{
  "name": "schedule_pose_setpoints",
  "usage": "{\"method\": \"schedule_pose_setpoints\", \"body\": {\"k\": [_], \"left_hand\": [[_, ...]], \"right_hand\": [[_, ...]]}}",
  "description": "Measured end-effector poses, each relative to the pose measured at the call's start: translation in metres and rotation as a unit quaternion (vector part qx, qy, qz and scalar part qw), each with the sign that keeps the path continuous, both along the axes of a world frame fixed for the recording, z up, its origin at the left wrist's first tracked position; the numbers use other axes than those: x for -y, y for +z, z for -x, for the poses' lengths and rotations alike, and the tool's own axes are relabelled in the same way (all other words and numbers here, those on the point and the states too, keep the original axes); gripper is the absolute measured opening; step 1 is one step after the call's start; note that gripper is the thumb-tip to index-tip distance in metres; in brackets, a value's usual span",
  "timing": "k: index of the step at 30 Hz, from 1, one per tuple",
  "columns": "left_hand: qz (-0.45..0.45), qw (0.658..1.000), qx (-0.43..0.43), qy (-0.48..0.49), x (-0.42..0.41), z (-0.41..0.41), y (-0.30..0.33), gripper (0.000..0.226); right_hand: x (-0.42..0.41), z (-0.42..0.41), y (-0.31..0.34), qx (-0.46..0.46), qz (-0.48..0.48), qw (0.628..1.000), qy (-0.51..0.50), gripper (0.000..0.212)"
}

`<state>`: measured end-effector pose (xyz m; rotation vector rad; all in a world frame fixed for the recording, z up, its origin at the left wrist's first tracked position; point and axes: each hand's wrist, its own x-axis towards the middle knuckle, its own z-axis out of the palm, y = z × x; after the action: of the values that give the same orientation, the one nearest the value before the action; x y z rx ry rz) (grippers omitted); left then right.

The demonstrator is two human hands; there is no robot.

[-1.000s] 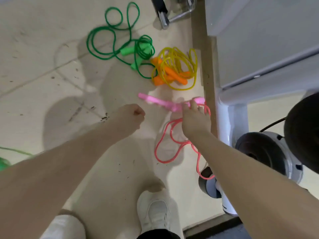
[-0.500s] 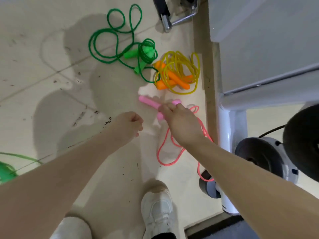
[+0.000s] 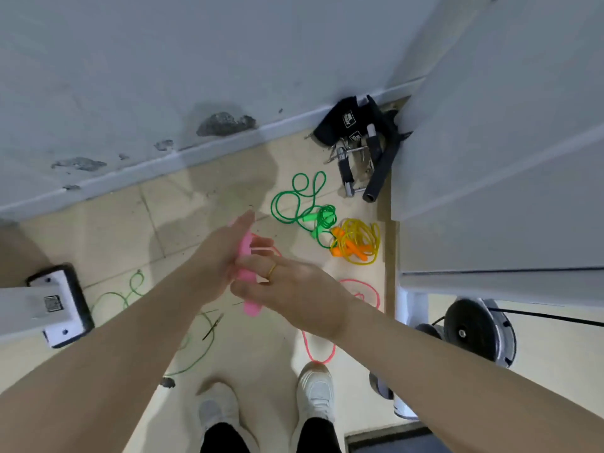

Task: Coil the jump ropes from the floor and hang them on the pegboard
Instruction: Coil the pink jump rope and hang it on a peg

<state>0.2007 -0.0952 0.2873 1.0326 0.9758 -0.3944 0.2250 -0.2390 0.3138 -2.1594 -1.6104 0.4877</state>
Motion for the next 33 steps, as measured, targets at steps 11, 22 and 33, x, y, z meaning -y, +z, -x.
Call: {"method": "schedule_pose_setpoints", "body": {"k": [11,22,33], "left_hand": [[-0.167,0.952,0.186,-0.178,-0.051,0.032,0.245,0.036],[0.018,0.9,0.436,-0.017,-0.098,0.088,0.42,0.019],[-0.213,0.935,0.275,-0.069,-0.101,0.123,0.464,0.028]], "right_hand": [[-0.04,-0.009,0.187,-0.214,0.005,0.934,-0.287,0.067],[-0.078,0.018,0.328,-0.395,-0.054,0.8,-0.449,0.024],[-0.102,0.001,0.471,-0.566,-0.165,0.72,-0.366,0.023]]}}
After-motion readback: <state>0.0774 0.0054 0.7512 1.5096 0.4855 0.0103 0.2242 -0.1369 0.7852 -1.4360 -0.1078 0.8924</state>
